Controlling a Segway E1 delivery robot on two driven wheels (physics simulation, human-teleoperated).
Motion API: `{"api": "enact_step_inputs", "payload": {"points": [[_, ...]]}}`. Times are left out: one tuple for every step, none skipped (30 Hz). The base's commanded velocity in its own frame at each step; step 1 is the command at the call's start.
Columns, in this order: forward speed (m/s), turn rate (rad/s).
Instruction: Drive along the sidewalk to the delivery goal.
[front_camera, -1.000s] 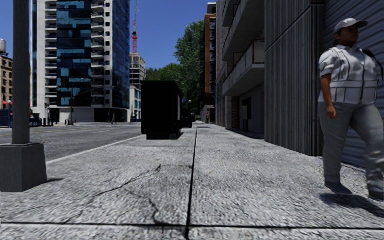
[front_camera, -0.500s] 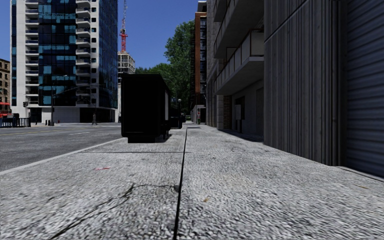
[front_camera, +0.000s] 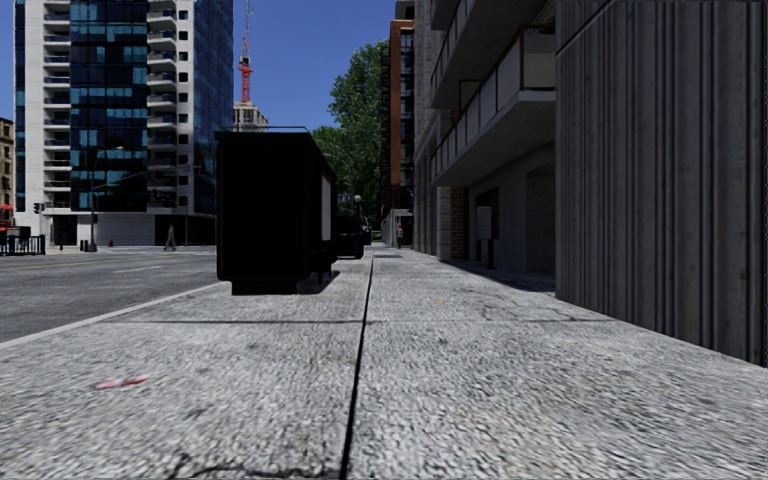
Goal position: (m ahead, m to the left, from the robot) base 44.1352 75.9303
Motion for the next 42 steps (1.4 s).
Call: {"api": "enact_step_inputs", "payload": {"points": [[2.0, 0.0], [2.0, 0.0], [2.0, 0.0], [2.0, 0.0], [2.0, 0.0], [2.0, 0.0], [2.0, 0.0], [2.0, 0.0], [2.0, 0.0], [2.0, 0.0], [2.0, 0.0], [2.0, 0.0], [2.0, 0.0], [2.0, 0.0], [2.0, 0.0], [2.0, 0.0], [2.0, 0.0], [2.0, 0.0], [2.0, 0.0], [2.0, 0.0], [2.0, 0.0], [2.0, 0.0], [2.0, 0.0], [2.0, 0.0], [2.0, 0.0], [2.0, 0.0], [2.0, 0.0], [2.0, 0.0], [2.0, 0.0], [2.0, 0.0], [2.0, 0.0], [2.0, 0.0], [2.0, 0.0], [2.0, 0.0], [2.0, 0.0], [2.0, 0.0], [2.0, 0.0], [2.0, 0.0], [2.0, 0.0], [2.0, 0.0], [2.0, 0.0], [2.0, 0.0]]}}
